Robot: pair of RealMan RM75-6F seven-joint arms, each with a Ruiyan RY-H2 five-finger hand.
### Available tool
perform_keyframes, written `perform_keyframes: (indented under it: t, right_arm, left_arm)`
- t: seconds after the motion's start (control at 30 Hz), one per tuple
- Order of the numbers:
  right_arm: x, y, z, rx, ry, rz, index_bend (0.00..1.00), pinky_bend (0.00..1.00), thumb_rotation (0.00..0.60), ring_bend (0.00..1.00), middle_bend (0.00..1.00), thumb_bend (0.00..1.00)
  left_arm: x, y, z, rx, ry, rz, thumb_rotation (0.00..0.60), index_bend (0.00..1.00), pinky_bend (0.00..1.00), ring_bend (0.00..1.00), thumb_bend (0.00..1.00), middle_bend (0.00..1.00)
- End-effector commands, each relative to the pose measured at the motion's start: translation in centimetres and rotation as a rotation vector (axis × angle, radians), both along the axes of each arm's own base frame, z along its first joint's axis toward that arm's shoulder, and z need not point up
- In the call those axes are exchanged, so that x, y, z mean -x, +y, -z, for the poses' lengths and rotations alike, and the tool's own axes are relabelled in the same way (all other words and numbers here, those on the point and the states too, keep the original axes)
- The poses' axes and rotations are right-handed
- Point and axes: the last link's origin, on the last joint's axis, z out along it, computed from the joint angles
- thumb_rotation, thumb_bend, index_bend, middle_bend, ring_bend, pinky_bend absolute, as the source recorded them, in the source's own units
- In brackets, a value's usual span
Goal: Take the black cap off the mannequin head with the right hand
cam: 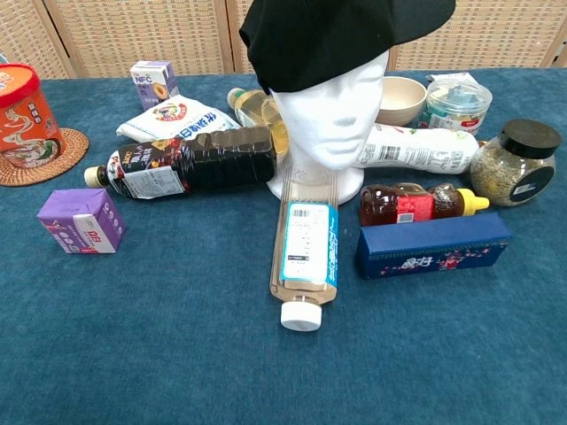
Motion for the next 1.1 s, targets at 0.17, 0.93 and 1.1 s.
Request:
perform_keyframes:
  t: [0.17,0.93,1.1]
  right_arm:
    - [0.4,-0.3,0.0,0.013,0.020,0.019,0.08,0.14,0.600,0.10,0.01,0.02]
    - [-1.6,-5.9,1.4,0.042,0.008,-0.048,0.04,0.14,0.600,0.09,0.01,0.02]
    - [-2.9,-8.4,2.7,0.025,-0.030,-0.083,0.03,0.14,0.600,0.09,0.02,0.01]
  left_arm:
    - [0.1,0.0,0.1,0.003,0.017,-0.010,0.600,0.00,0.07,0.00,0.00,0.00]
    - [-6.3,0.7,-9.2,-0.007,0.093,0.136,0.600,0.00,0.07,0.00,0.00,0.00]
    - [-6.3,0.8,-8.9,0.007,0.089,0.132,0.600,0.00,0.07,0.00,0.00,0.00]
